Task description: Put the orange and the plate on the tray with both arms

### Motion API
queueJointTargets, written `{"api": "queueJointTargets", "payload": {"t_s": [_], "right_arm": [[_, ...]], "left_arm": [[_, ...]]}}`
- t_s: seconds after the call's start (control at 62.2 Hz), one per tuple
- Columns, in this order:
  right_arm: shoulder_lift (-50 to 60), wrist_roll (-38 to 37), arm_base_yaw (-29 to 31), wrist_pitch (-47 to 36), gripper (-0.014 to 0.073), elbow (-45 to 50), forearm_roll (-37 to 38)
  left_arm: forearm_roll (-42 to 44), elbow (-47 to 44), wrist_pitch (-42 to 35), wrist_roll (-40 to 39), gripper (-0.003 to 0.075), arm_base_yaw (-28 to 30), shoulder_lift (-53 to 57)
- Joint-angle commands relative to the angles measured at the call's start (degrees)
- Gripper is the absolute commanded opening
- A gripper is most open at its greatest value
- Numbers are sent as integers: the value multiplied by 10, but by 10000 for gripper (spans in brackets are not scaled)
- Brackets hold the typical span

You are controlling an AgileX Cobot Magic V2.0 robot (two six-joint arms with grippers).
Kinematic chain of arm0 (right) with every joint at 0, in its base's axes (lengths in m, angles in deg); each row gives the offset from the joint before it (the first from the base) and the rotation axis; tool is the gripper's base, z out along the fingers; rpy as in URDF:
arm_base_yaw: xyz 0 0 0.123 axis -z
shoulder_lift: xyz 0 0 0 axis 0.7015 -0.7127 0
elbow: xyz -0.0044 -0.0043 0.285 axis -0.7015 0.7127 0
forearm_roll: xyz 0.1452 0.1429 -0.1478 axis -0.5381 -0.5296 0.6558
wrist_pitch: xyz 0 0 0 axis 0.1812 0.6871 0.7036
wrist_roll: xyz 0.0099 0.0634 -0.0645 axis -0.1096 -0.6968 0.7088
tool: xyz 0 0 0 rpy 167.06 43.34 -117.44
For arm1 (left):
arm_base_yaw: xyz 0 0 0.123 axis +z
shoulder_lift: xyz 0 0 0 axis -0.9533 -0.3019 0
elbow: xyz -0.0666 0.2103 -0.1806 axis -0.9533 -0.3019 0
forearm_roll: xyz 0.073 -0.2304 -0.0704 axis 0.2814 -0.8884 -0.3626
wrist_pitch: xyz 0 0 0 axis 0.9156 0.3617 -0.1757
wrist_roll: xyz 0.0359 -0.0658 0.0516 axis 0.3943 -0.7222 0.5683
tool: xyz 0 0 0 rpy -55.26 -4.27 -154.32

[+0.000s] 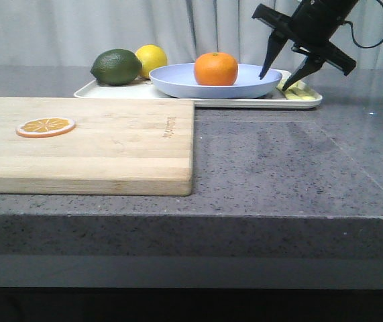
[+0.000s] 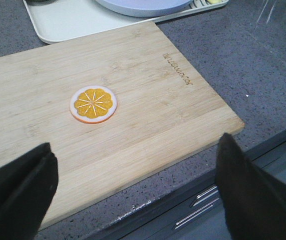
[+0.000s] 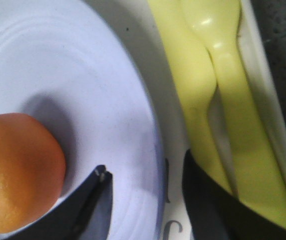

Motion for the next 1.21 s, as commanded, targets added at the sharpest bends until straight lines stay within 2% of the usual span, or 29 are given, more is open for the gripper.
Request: {"api": "queueJointTargets", "payload": {"t_s": [0.0, 0.161, 0.289, 0.498, 0.74, 0.884, 1.19], "right_arm": [[55, 37, 2, -24, 458, -22, -17], [95, 95, 2, -16, 456, -22, -12], [141, 149, 2, 2, 456, -22, 19], [244, 250, -2, 81, 456, 1, 82], [423, 277, -2, 15, 456, 200, 88], [537, 296, -2, -11, 456, 343, 123], [722, 296, -2, -49, 456, 550, 147]], "left_arm": [[-1, 14, -45, 1, 621, 1, 1], [-1, 14, -45, 1, 621, 1, 1], [-1, 14, -45, 1, 621, 1, 1], [-1, 14, -45, 1, 621, 1, 1], [-1, 14, -45, 1, 621, 1, 1], [-1, 14, -45, 1, 621, 1, 1], [-1, 14, -45, 1, 621, 1, 1]]}}
